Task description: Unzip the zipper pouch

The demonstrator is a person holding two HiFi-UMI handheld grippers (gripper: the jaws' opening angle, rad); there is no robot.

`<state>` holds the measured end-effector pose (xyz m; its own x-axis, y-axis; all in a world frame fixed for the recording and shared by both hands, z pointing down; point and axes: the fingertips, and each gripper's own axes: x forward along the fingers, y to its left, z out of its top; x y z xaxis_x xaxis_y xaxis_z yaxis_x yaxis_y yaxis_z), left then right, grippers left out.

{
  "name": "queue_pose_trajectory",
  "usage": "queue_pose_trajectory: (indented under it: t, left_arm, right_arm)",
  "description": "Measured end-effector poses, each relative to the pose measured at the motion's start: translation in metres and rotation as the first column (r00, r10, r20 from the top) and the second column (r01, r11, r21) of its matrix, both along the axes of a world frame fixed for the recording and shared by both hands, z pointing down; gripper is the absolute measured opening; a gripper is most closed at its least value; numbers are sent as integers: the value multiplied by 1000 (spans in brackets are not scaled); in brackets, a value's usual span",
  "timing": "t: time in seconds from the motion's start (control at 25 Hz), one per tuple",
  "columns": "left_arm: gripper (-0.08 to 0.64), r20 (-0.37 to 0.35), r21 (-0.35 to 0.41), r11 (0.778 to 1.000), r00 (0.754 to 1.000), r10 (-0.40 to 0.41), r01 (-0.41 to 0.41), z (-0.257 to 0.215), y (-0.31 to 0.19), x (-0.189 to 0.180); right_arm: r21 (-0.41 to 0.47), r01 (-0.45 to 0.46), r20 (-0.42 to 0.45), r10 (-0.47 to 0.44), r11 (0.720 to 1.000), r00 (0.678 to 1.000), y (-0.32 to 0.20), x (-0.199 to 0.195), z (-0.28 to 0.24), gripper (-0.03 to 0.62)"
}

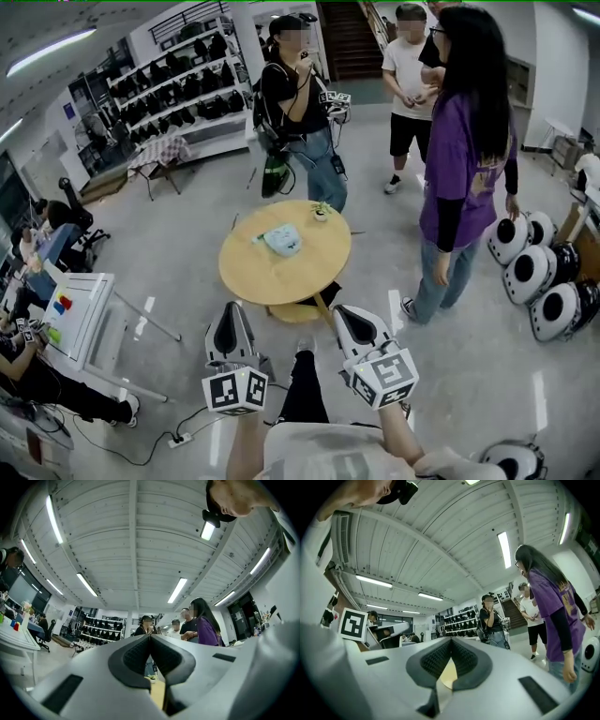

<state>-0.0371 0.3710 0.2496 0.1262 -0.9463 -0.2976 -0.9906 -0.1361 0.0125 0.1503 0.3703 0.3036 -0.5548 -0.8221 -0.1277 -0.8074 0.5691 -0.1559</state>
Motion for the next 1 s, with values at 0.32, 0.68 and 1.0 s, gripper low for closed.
queue_pose_trajectory:
  t: [0.32, 0.68, 1.0]
  left_arm:
    - [28, -14, 2, 1000, 1000, 13, -13, 3, -25, -2]
    - [28, -33, 30, 999, 999, 37, -36, 7, -59, -4]
    - [28, -58, 40, 998, 997, 52, -50, 10, -125, -17]
  right_arm:
    - [-2, -1, -27, 1, 1000, 1000, -18, -4, 2, 29]
    - [7, 16, -27, -16, 1000, 1000, -51, -12, 4, 29]
    - [7, 37, -55, -37, 999, 998, -111, -31, -4, 29]
